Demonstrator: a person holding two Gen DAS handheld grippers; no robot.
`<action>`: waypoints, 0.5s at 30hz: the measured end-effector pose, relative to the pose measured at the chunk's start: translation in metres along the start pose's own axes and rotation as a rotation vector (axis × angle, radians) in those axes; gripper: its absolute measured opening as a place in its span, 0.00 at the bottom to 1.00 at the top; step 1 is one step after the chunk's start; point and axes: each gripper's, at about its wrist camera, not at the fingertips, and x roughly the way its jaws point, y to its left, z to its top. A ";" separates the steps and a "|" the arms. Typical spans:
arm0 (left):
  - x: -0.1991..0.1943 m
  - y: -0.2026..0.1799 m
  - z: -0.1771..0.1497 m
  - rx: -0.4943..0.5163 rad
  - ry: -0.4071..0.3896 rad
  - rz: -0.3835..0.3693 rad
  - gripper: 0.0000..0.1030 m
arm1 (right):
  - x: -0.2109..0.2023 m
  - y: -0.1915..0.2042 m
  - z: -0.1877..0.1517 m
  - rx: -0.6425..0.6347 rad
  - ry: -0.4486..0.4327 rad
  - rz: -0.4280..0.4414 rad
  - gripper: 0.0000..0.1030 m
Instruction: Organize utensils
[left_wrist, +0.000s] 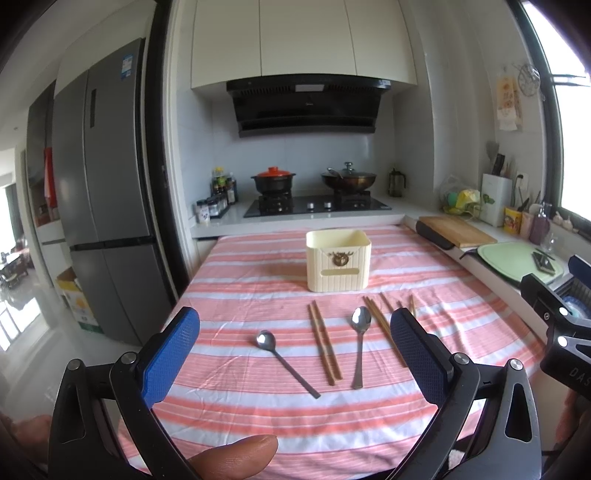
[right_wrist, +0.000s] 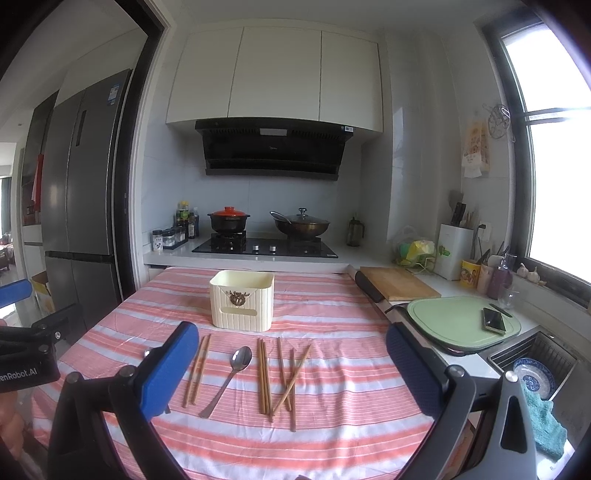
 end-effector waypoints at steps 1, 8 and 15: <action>0.002 0.000 0.000 0.000 0.002 -0.001 1.00 | 0.000 0.000 -0.001 0.001 0.001 0.000 1.00; 0.006 -0.001 0.000 0.001 0.005 0.004 1.00 | 0.003 -0.003 -0.001 0.005 0.005 -0.002 1.00; 0.006 -0.004 -0.002 0.001 0.005 0.006 1.00 | 0.004 -0.003 0.001 0.008 0.008 0.002 1.00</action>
